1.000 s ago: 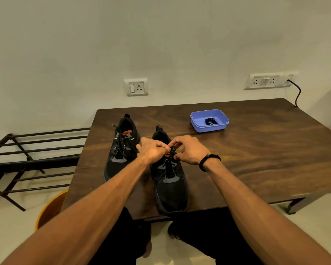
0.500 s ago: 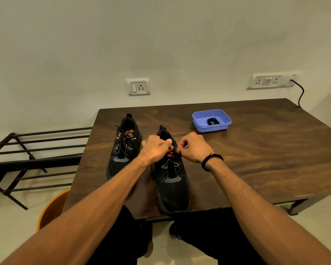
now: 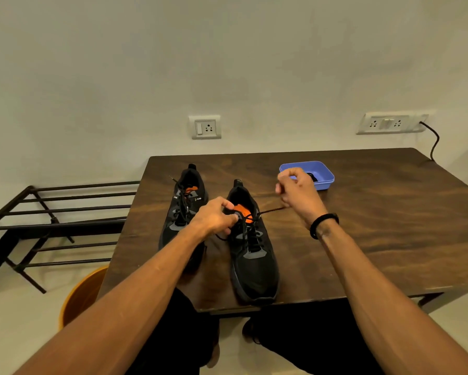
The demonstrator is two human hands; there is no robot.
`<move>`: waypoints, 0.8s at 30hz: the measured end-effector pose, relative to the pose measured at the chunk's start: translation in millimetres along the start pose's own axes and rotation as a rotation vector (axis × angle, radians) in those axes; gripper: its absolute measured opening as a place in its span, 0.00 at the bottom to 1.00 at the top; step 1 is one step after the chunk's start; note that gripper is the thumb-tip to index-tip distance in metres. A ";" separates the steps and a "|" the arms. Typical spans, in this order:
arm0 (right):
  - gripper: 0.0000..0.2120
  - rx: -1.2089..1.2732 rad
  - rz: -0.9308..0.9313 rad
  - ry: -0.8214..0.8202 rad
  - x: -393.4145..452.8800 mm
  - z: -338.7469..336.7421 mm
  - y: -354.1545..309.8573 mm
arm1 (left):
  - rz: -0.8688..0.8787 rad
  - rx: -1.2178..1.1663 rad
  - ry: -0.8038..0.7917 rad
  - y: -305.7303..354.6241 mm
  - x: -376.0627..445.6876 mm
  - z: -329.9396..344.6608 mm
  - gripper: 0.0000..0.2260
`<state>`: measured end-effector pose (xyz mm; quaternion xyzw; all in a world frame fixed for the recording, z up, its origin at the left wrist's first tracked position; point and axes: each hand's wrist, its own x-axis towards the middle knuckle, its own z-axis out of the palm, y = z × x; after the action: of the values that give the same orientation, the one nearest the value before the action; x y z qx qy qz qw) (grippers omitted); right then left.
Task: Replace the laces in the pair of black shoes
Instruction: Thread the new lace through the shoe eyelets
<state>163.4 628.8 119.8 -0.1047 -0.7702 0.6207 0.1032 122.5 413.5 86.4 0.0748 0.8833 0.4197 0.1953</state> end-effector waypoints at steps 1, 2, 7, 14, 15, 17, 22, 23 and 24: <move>0.06 -0.352 -0.095 -0.043 -0.4 -1.6 6.3 | 0.009 -0.025 0.009 -0.2 0.6 0.5 0.10; 0.04 -0.612 -0.134 -0.132 -1.3 -0.4 12.5 | 0.017 -0.033 0.020 -0.8 0.3 0.4 0.08; 0.08 -0.899 -0.016 -0.338 -1.4 13.1 23.9 | -0.002 -0.046 0.042 -2.8 0.6 0.0 0.04; 0.08 -0.111 -0.003 -0.087 -3.9 6.0 0.7 | -0.056 0.030 -0.087 -0.2 -5.5 -4.7 0.14; 0.08 0.097 0.038 -0.092 -4.5 4.9 -3.6 | -0.059 0.045 -0.093 -0.2 -6.1 -5.0 0.16; 0.08 0.401 0.103 -0.139 -4.0 2.2 -10.8 | -0.064 0.056 -0.101 -1.3 -5.6 -5.3 0.19; 0.15 -0.220 0.003 -0.089 -5.9 0.7 -0.8 | -0.039 0.027 -0.029 -0.6 -2.0 -3.4 0.15; 0.16 -0.495 -0.052 -0.098 -4.6 0.5 6.7 | -0.020 0.044 0.012 -0.3 -1.8 -4.5 0.11; 0.14 -0.710 -0.070 -0.145 -3.3 0.4 13.7 | 0.000 0.071 0.055 -1.3 -0.6 -5.6 0.07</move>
<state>166.9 630.3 106.2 -0.0634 -0.9460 0.3166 0.0270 120.8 408.5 88.8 0.0700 0.9027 0.3899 0.1683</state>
